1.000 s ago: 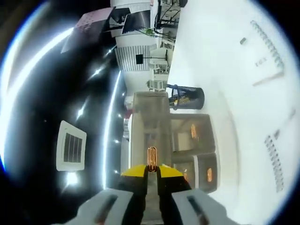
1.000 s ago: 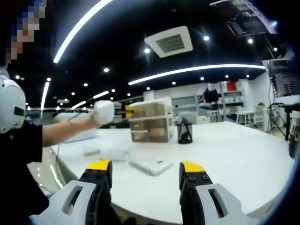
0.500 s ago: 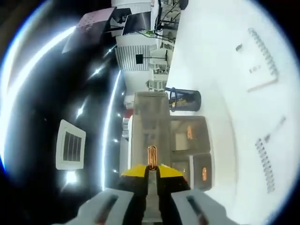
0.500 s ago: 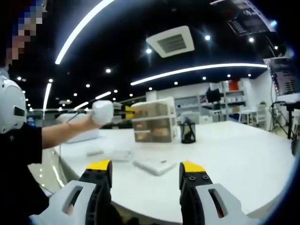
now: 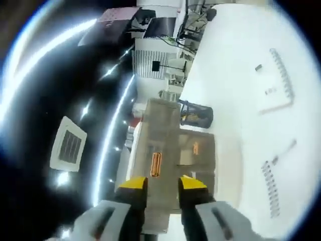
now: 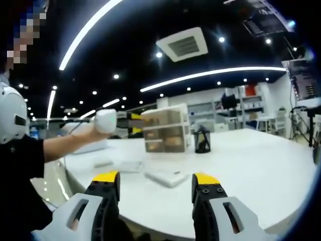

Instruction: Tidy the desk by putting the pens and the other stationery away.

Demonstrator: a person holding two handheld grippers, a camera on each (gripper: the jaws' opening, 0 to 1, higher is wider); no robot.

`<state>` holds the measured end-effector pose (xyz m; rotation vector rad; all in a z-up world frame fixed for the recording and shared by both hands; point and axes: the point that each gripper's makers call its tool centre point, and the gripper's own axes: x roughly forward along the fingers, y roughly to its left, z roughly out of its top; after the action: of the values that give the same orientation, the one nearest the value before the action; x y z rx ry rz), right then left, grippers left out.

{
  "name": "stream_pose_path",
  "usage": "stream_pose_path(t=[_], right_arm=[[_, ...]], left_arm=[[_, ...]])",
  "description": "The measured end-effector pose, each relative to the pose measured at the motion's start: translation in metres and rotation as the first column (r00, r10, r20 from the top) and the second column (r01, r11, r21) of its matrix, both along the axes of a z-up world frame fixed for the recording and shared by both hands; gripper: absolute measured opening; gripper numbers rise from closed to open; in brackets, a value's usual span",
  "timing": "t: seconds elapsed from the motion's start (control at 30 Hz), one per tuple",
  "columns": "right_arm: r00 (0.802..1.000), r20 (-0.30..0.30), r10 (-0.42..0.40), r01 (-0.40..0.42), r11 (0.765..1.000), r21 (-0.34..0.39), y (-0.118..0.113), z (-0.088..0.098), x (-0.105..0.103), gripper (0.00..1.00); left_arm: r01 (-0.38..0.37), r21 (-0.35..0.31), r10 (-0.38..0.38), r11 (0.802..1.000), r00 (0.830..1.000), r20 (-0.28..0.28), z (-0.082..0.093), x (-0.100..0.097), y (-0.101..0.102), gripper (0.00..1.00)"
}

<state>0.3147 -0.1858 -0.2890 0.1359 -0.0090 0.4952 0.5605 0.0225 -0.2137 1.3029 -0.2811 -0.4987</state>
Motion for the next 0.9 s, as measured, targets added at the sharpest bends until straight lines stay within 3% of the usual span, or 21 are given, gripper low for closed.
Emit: stream_pose_path(t=[0.1, 0.2, 0.27, 0.37, 0.53, 0.67, 0.7, 0.83, 0.9], right_arm=[[1.0, -0.002, 0.007, -0.007, 1.0, 0.001, 0.003, -0.001, 0.001, 0.54], [1.0, -0.003, 0.019, -0.019, 1.0, 0.003, 0.007, -0.001, 0.002, 0.54], [1.0, -0.004, 0.027, -0.027, 1.0, 0.005, 0.01, -0.002, 0.003, 0.54], [0.999, -0.009, 0.039, -0.039, 0.999, 0.007, 0.015, -0.004, 0.006, 0.54], [0.998, -0.014, 0.055, -0.055, 0.998, 0.013, 0.022, -0.005, 0.009, 0.54], [0.998, -0.021, 0.067, -0.067, 0.998, 0.023, 0.027, -0.008, 0.013, 0.55], [0.997, -0.025, 0.071, -0.07, 0.997, 0.024, 0.028, -0.009, 0.014, 0.55], [0.997, -0.03, 0.077, -0.076, 0.997, 0.025, 0.03, -0.011, 0.016, 0.55], [0.996, -0.031, 0.079, -0.079, 0.997, 0.024, 0.03, -0.012, 0.017, 0.55]], left_arm=[[0.007, -0.114, -0.019, 0.994, 0.995, -0.103, -0.01, -0.01, 0.009, 0.48], [-0.007, -0.245, -0.043, 0.97, 0.979, -0.197, -0.016, -0.018, 0.022, 0.55], [-0.02, -0.327, -0.066, 0.945, 0.966, -0.25, -0.019, -0.026, 0.031, 0.59], [-0.036, -0.462, -0.138, 0.886, 0.931, -0.338, -0.024, -0.042, 0.041, 0.67], [-0.077, -0.537, -0.158, 0.84, 0.913, -0.377, -0.034, -0.058, 0.06, 0.72], [-0.113, -0.633, -0.216, 0.766, 0.883, -0.418, -0.041, -0.077, 0.072, 0.76], [-0.135, -0.671, -0.228, 0.729, 0.877, -0.424, -0.042, -0.083, 0.079, 0.76], [-0.219, -0.755, -0.276, 0.618, 0.839, -0.47, -0.051, -0.101, 0.101, 0.79], [-0.235, -0.767, -0.286, 0.597, 0.831, -0.477, -0.055, -0.109, 0.109, 0.8]])
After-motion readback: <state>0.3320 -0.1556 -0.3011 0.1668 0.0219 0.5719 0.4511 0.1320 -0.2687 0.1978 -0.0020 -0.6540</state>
